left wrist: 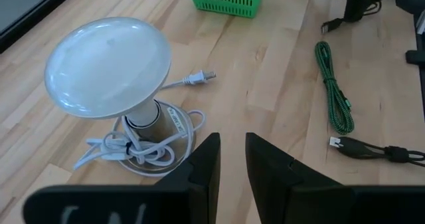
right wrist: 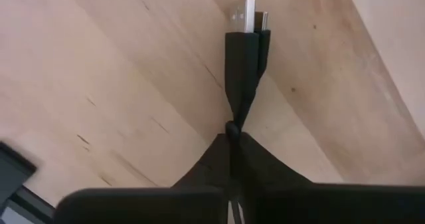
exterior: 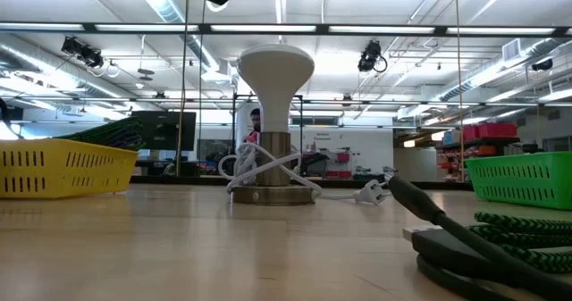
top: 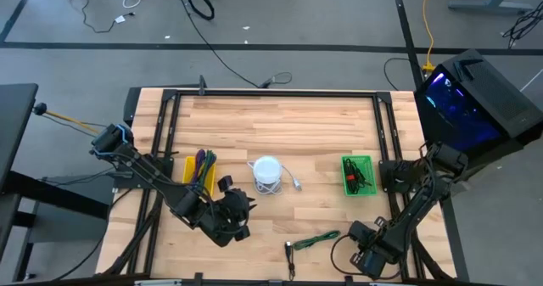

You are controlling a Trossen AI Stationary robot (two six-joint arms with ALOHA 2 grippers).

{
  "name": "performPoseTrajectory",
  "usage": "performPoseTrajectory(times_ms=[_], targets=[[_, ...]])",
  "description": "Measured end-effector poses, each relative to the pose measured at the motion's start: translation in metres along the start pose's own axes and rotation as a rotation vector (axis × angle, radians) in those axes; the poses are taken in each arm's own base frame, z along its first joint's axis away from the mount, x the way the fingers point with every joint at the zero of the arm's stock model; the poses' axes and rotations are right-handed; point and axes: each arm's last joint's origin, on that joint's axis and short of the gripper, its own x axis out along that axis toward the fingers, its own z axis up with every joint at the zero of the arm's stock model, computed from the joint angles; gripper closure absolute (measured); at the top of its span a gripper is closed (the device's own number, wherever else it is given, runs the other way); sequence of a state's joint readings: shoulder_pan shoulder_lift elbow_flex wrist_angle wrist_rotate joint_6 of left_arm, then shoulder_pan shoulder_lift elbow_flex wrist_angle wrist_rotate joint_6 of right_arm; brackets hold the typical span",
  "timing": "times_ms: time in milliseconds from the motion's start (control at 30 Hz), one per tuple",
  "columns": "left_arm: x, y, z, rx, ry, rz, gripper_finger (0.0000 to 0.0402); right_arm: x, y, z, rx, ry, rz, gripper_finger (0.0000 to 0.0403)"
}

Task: Pick & Place USB Port
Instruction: Put the black charger cable into the green bin

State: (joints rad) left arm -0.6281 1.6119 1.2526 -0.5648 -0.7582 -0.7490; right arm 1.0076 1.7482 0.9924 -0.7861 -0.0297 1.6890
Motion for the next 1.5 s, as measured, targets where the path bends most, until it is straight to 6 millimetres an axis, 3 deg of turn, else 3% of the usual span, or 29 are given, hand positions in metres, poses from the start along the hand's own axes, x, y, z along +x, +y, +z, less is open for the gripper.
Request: performPoseTrajectory(times_ms=[167,333,533,767,1133,1333,1500], targets=[[0.0,0.0,0.0,0.0,0.0,0.0,0.0326,-0.012,0.0,0.012,0.003,-0.03,0.037,0.0399],[0.0,0.0,0.0,0.0,0.0,0.001,0.0326,-0.049,-0.004,0.024,-0.01,-0.141,0.121,0.0401],[0.0,0.0,0.0,0.0,-0.003,0.003,0.0326,-0.094,-0.037,0.038,0.093,-0.34,0.076,0.0402],[0.001,0.0,0.0,-0.001,-0.005,0.004,0.0326,-0.121,-0.078,0.06,0.278,-0.528,-0.036,0.0403],[0.0,-0.001,-0.001,0.003,-0.005,0.002,0.0326,-0.126,-0.107,0.095,0.508,-0.534,-0.265,0.0403],[0.0,-0.002,-0.001,0.003,-0.003,0.0,0.0326,-0.108,-0.124,0.115,0.544,-0.43,-0.358,0.0403],[0.0,-0.002,-0.001,0.005,-0.002,0.0,0.0326,-0.093,-0.138,0.124,0.562,-0.404,-0.302,0.0403]])
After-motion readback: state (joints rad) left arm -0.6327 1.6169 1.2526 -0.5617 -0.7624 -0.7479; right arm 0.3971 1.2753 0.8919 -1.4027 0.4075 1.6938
